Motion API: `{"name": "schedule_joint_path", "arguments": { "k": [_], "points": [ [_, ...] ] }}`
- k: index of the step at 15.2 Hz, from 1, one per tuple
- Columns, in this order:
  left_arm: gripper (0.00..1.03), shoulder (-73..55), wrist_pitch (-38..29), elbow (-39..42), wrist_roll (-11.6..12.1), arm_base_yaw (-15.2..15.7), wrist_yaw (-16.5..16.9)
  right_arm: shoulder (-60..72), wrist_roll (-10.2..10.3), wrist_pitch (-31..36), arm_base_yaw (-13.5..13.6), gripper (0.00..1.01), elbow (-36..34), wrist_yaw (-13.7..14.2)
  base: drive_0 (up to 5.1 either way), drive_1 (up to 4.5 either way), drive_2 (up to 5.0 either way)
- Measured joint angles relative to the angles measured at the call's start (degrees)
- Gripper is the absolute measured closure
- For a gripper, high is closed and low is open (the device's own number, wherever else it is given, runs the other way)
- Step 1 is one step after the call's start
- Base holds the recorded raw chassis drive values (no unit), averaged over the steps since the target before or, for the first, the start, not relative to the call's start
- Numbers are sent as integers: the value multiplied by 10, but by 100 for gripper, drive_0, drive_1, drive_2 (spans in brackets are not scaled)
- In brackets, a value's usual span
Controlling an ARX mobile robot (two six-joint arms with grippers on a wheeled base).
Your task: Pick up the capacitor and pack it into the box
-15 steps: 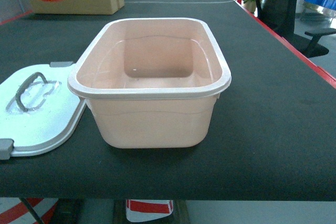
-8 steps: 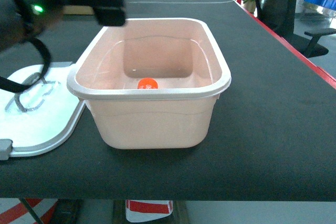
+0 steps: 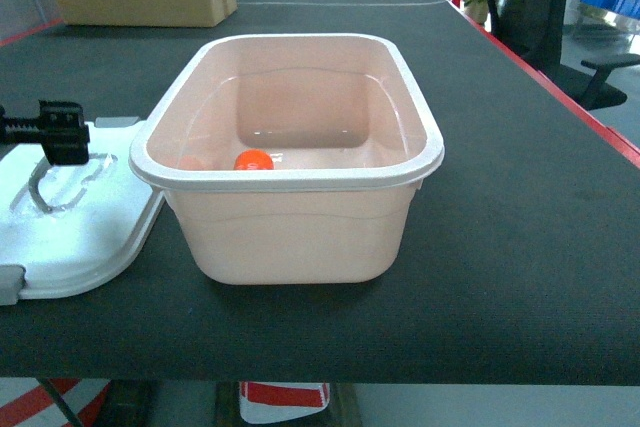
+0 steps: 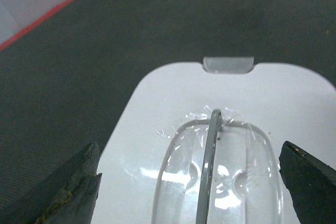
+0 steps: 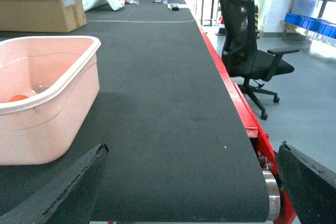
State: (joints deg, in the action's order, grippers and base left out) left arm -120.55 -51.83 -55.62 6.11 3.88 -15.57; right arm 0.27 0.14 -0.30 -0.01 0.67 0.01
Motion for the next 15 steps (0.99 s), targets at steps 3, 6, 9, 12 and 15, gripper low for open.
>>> {"name": "schedule_joint_path", "arguments": {
  "k": [3,6,9,12,15],
  "points": [
    [5,-70,60,-54,1,14,26,0,0,0,0,3,0,0,0,0,0],
    [31,-82,79,-72,-12,30,46,0,0,0,0,3,0,0,0,0,0],
    [64,-108,83,-91,-13,42,66,0,0,0,0,3,0,0,0,0,0],
    [101,-108,64,-91,-5,38,74,0,0,0,0,3,0,0,0,0,0],
    [101,-80,75,-91,0,37,62,0,0,0,0,3,0,0,0,0,0]
  ]
}}
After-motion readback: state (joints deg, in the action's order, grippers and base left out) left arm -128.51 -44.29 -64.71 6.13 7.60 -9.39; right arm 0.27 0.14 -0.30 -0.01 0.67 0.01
